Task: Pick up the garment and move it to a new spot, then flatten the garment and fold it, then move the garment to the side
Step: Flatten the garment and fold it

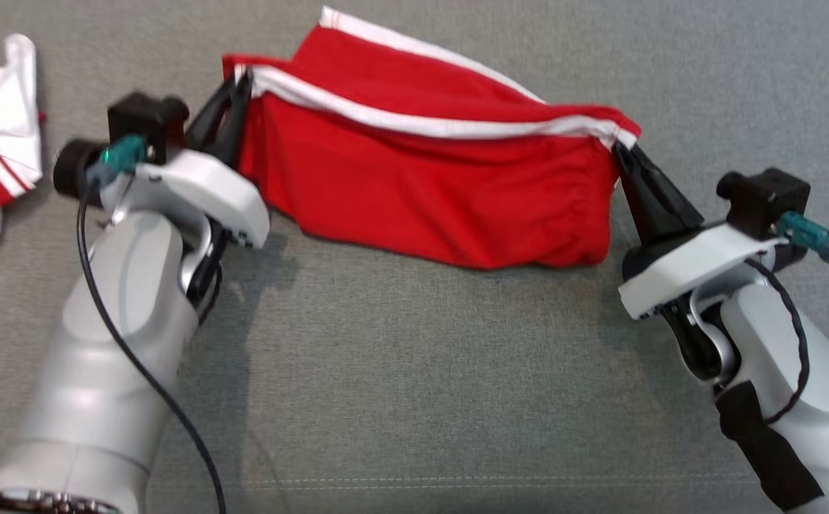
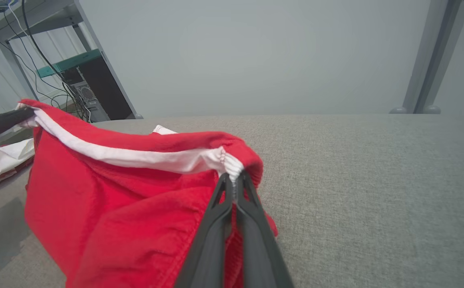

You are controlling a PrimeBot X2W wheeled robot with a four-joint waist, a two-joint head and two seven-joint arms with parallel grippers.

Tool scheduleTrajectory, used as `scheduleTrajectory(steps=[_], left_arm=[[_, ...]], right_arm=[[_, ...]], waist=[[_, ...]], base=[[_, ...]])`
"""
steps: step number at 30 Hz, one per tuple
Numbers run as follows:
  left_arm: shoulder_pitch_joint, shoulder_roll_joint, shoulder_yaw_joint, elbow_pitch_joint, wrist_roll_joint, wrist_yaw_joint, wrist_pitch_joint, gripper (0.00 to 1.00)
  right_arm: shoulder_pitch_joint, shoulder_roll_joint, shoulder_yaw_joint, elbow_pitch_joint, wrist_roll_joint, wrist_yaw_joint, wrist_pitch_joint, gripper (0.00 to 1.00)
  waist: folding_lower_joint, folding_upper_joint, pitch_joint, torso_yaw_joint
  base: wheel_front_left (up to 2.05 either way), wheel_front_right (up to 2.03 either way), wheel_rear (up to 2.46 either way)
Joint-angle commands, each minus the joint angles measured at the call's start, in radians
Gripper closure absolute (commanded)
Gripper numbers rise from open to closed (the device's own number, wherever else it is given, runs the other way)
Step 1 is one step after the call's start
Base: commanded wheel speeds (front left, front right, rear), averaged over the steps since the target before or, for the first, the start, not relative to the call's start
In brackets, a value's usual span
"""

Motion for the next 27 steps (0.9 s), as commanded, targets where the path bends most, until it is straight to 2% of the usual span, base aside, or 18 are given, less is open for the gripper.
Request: scheduleTrajectory(steps=[1, 5, 11, 18, 27], left_arm=[[-0.064, 0.036, 0.012, 0.005, 0.018, -0.001, -0.009, 1.00], [-0.187, 0.039, -0.009, 0.095, 0.044, 0.004, -0.009, 1.00], [-0.330, 0.056, -0.022, 0.208, 0.078, 0.043, -0.009, 1.00], [-0.412, 0.066, -0.033, 0.306, 0.096, 0.091, -0.008, 1.00], [-0.492, 0.086, -0.057, 0.386, 0.111, 0.107, -0.008, 1.00]], right_arm=[[-0.019, 0.013, 0.011, -0.027, 0.005, 0.001, -0.013, 1.00], [-0.076, 0.043, 0.020, -0.029, -0.006, 0.001, -0.013, 1.00], [-0.127, 0.092, -0.011, -0.035, -0.020, 0.001, -0.013, 1.00], [-0.132, 0.129, -0.087, -0.030, -0.056, 0.001, -0.013, 1.00], [-0.161, 0.163, -0.092, -0.034, -0.068, 0.001, -0.013, 1.00]], waist=[[0.0000, 0.0000, 0.066, -0.036], [0.0000, 0.0000, 0.124, -0.064], [0.0000, 0.0000, 0.181, -0.099], [0.0000, 0.0000, 0.200, -0.126], [0.0000, 0.0000, 0.231, -0.150]], base=[[0.00, 0.00, 0.00], [0.00, 0.00, 0.00], [0.00, 0.00, 0.00], [0.00, 0.00, 0.00], [0.00, 0.00, 0.00]])
